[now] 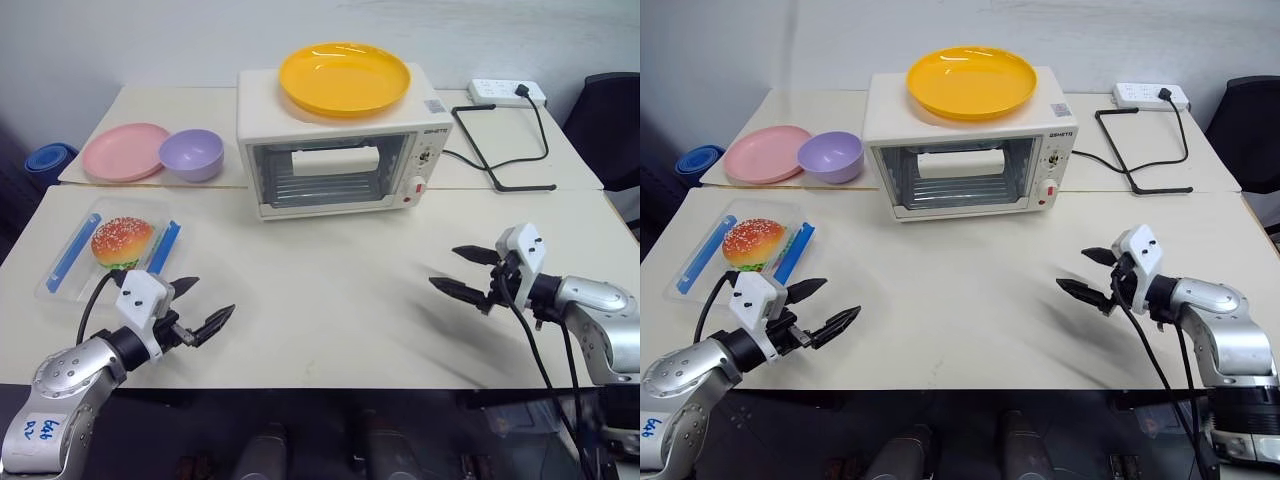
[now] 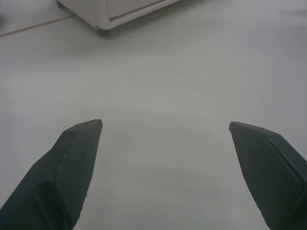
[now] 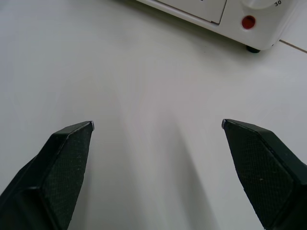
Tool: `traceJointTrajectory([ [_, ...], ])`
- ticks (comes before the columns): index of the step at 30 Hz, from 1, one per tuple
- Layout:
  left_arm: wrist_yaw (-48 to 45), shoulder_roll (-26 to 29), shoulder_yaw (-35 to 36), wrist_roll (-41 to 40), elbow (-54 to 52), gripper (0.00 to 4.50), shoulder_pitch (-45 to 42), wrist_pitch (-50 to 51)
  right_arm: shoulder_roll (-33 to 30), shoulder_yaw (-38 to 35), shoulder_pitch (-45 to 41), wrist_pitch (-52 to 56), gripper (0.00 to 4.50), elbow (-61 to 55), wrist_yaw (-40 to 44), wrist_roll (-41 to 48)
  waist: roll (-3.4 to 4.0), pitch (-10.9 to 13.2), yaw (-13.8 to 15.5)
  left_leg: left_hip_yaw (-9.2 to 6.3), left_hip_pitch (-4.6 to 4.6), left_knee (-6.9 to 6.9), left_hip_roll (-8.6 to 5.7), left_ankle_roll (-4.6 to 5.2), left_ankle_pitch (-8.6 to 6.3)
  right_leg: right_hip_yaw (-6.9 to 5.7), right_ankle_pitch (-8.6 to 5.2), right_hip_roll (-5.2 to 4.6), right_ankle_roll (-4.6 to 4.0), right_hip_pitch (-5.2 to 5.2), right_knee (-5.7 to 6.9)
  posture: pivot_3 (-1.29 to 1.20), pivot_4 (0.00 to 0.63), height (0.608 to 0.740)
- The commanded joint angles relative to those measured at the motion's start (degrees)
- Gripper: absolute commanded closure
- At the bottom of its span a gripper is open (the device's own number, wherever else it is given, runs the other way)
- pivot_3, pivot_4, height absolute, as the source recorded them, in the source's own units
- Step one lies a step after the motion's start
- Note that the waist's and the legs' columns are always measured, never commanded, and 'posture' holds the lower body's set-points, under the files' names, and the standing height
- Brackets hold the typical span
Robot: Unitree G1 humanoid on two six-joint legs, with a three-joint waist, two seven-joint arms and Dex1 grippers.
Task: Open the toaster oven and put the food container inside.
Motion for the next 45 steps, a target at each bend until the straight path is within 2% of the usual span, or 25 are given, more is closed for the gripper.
traceJointTrajectory([
  [1,0.35,0.23,-0.42,0.58,-1.78,0.0,0.65,-0.43,-0.14,-0.75,-0.75,-1.42,0.03,-0.48,-0.85,-0.36,0.0,0.0,0.01,0.0,0.0,0.0,0.0,0.0,0.0,0.0,0.0,0.0,0.0,0.0,0.0,0.0,0.15,0.74],
  [9,1.47,-1.11,-0.66,-1.6,-3.72,0.0,1.02,2.46,0.33,-0.35,-1.09,-0.67,0.03,-0.55,-1.08,-0.01,0.0,0.0,0.03,-0.01,-0.01,-0.01,0.0,0.0,0.0,0.0,0.0,-0.01,0.0,0.0,-0.03,0.0,0.15,0.74],
  [13,2.02,-0.95,-0.5,-3.33,-4.27,0.0,-1.05,4.68,2.58,-0.4,-3.03,1.44,0.03,-1.31,-2.62,1.78,0.0,0.0,-0.04,0.0,0.0,0.01,0.01,0.0,0.0,0.0,0.01,0.0,-0.01,0.0,-0.02,0.0,0.15,0.74],
  [19,3.48,-2.71,1.68,-13.03,-7.02,0.0,-7.49,9.84,6.82,0.57,-11.05,6.94,0.03,-0.74,-3.89,5.28,0.0,0.0,-0.14,0.0,-0.01,0.03,0.02,0.0,0.0,0.0,0.07,0.02,0.02,-0.01,0.01,0.0,0.15,0.74],
  [23,4.04,-0.79,4.84,-21.85,-7.12,0.0,-13.82,13.94,10.02,2.46,-18.74,8.02,0.03,2.97,-3.54,5.53,0.01,0.0,-0.15,-0.02,0.0,0.02,0.02,-0.01,0.0,-0.02,0.08,0.02,0.02,-0.03,0.04,0.0,0.15,0.74],
  [28,5.86,2.75,6.54,-29.22,-8.24,0.0,-20.08,17.09,13.58,3.83,-27.54,7.84,0.03,10.39,-2.41,5.54,0.01,0.0,-0.17,-0.04,0.0,0.02,-0.03,-0.03,-0.01,-0.03,0.1,0.0,0.04,-0.04,0.14,0.0,0.15,0.74],
  [34,7.4,5.65,6.77,-30.79,-9.63,0.0,-20.55,17.02,15.35,4.98,-33.19,5.8,0.03,16.41,-0.91,4.21,0.01,0.01,-0.13,-0.05,-0.11,-0.03,-0.03,-0.1,-0.14,-0.03,0.11,0.01,0.06,-0.18,0.09,0.0,0.15,0.74],
  [37,8.48,5.81,7.06,-30.91,-9.65,0.0,-20.24,16.42,16.54,4.85,-34.96,6.43,0.03,17.04,-0.49,4.99,0.01,0.01,-0.17,0.0,-0.65,0.07,-0.04,-0.13,-0.13,0.03,0.12,0.0,0.08,-0.76,0.24,0.0,0.15,0.74],
  [41,9.61,5.83,6.89,-30.53,-9.89,0.0,-20.35,15.62,17.41,5.41,-35.68,6.84,0.03,16.21,0.43,4.99,0.01,0.01,-0.15,0.05,-0.74,0.04,-0.03,-0.17,-0.1,0.04,0.11,0.03,0.06,-0.96,0.37,0.0,0.15,0.74],
  [45,11.24,5.84,6.43,-29.55,-9.22,0.0,-21.44,14.79,17.22,7.0,-33.81,8.87,0.03,10.53,3.71,6.72,0.01,0.01,-0.2,0.06,-0.73,0.07,-0.04,-0.17,-0.1,0.03,0.11,0.02,0.06,-0.96,0.44,0.0,0.15,0.74],
])
